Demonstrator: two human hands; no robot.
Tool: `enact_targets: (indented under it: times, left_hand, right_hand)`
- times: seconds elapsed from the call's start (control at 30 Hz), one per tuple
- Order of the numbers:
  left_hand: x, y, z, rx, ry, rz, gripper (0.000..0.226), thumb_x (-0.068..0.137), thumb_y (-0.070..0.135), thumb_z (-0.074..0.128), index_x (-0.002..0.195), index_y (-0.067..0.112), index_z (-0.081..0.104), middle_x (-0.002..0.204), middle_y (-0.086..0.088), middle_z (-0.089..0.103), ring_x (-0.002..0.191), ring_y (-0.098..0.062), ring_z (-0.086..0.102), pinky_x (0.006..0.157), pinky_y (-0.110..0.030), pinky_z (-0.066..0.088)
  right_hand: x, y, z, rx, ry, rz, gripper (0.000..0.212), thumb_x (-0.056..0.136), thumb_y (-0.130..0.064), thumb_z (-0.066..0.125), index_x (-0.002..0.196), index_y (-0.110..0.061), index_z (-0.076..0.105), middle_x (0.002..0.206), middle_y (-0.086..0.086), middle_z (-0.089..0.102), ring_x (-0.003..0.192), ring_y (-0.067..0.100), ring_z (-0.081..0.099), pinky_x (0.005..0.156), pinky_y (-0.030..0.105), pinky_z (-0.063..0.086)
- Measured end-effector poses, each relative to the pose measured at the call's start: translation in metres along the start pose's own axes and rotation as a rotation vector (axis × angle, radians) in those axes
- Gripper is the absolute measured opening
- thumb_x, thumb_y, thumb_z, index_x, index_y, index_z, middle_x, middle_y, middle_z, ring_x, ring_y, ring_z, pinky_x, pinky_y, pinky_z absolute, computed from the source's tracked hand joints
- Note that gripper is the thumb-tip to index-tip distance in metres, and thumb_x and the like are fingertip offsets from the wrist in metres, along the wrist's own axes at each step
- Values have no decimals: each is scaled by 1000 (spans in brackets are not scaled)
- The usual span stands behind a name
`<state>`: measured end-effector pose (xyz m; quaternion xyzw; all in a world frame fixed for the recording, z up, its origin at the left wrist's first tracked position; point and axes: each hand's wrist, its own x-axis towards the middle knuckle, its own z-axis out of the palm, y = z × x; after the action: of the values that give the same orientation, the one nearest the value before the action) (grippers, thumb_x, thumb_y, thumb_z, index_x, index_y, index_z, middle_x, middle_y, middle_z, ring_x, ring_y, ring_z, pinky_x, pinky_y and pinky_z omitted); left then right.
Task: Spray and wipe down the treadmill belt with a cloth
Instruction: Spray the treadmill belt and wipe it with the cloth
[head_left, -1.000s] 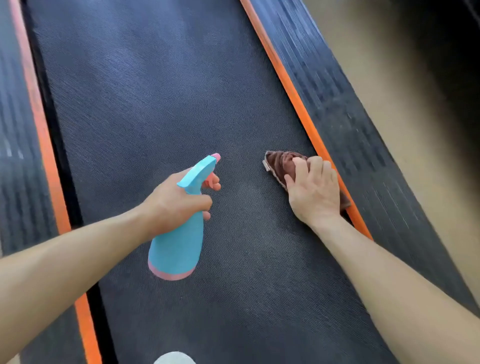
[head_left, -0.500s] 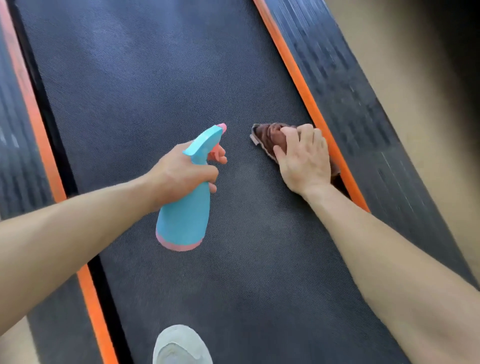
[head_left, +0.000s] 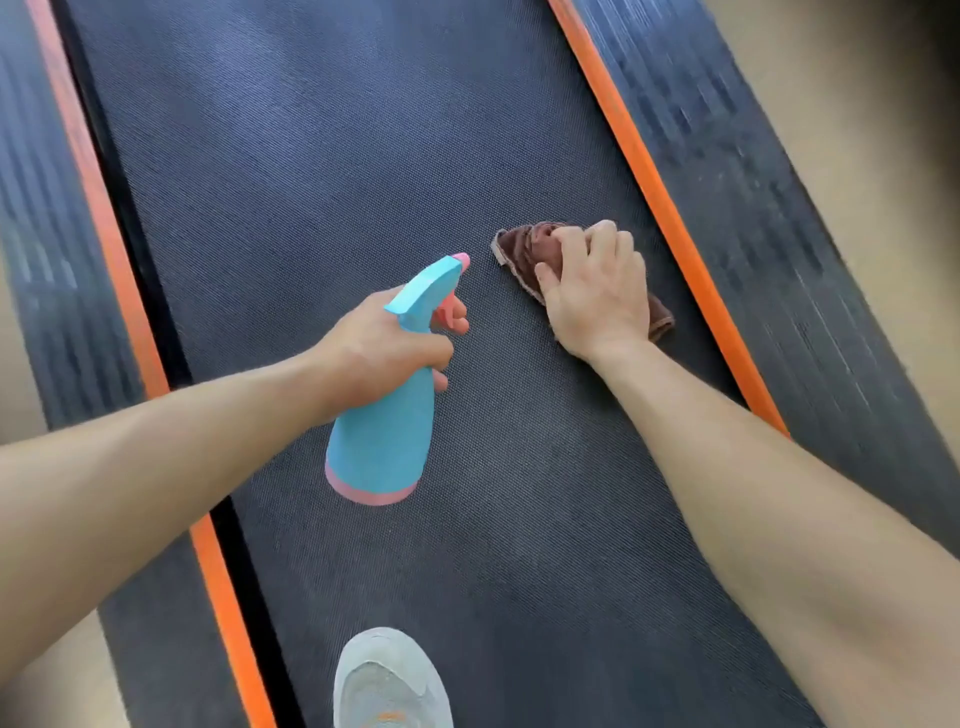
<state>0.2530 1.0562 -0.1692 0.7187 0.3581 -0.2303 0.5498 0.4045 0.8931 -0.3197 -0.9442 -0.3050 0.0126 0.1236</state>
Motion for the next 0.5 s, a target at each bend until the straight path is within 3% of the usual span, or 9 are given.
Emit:
enact_targets:
  times: [0.13,0.27,0.37,0.5]
  left_hand:
    - [-2,2,-5,-1,13,14,45,83,2,65,124,20,66,119,8,75,80,-32,80,92,-48,60]
    - [-4,5,-12,-51,23,21,52,67,15,63,118,20,67,118,8,76,75,-28,79,90,-48,61]
    - [-3,0,-18,-70,36,25,44,69,15,64,111,26,70,115,11,76,78,-31,80,85,-46,62]
    - [-1,-16,-27,-85,53,0,33,87,0,65,107,25,69,115,11,76,75,-28,79,72,-35,59]
  right_hand:
    - [-76,-5,-7,37,-50,-58,37,97,-45,52,118,-14,54,108,14,49,91,33,46,77,47,45]
    - [-145,-14,-12,18,-107,-180,38,96,-44,50,118,-14,57,105,12,51,86,32,48,75,45,42]
    - [-101,-25,-2,37,-67,-188,38,97,-44,47,117,-13,57,108,15,53,91,34,50,79,47,42]
    - [8,-65,15,25,-31,-17,38,99,-45,44,119,-15,55,118,17,52,102,37,50,85,48,41]
